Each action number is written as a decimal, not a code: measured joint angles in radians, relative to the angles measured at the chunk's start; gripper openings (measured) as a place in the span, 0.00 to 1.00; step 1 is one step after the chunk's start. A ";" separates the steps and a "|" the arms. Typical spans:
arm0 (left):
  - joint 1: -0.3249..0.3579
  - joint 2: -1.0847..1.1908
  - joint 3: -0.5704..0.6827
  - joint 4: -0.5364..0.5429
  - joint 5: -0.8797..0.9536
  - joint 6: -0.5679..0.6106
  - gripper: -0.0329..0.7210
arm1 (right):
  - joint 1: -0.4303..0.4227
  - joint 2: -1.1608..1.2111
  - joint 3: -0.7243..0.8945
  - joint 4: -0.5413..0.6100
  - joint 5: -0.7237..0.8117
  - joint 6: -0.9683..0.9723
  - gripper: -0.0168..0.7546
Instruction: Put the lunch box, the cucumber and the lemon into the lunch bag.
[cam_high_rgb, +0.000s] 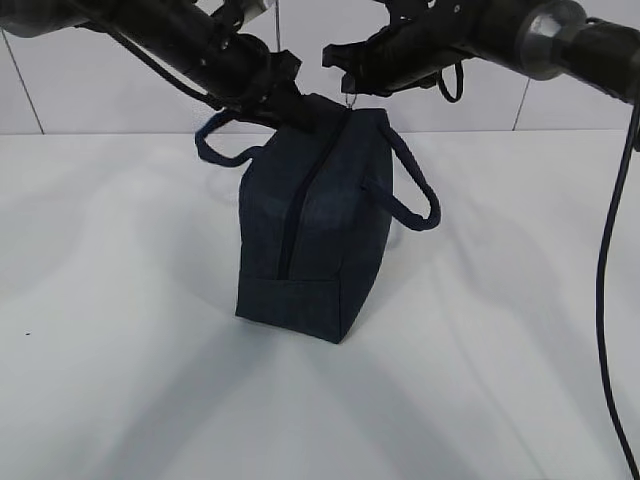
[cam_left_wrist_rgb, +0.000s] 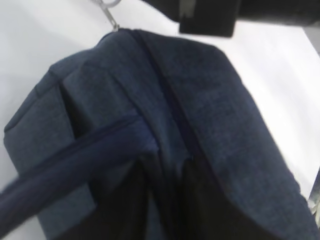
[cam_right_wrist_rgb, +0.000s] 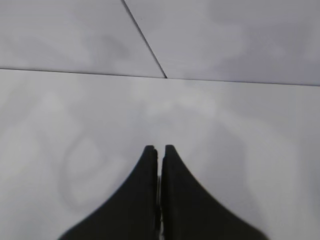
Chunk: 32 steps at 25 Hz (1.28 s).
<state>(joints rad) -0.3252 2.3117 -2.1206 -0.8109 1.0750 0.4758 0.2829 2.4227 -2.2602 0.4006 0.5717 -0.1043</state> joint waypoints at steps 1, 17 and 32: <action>0.000 0.000 0.000 0.013 0.004 0.000 0.16 | 0.000 0.000 0.000 0.000 0.000 0.000 0.02; 0.000 0.000 -0.055 0.083 0.119 -0.002 0.04 | -0.001 0.024 -0.002 -0.018 0.023 -0.002 0.02; 0.000 0.002 -0.055 0.109 0.120 -0.004 0.04 | -0.031 0.088 -0.006 0.097 0.065 0.004 0.02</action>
<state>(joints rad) -0.3252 2.3140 -2.1757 -0.7022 1.1951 0.4718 0.2524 2.5104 -2.2663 0.4976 0.6364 -0.0999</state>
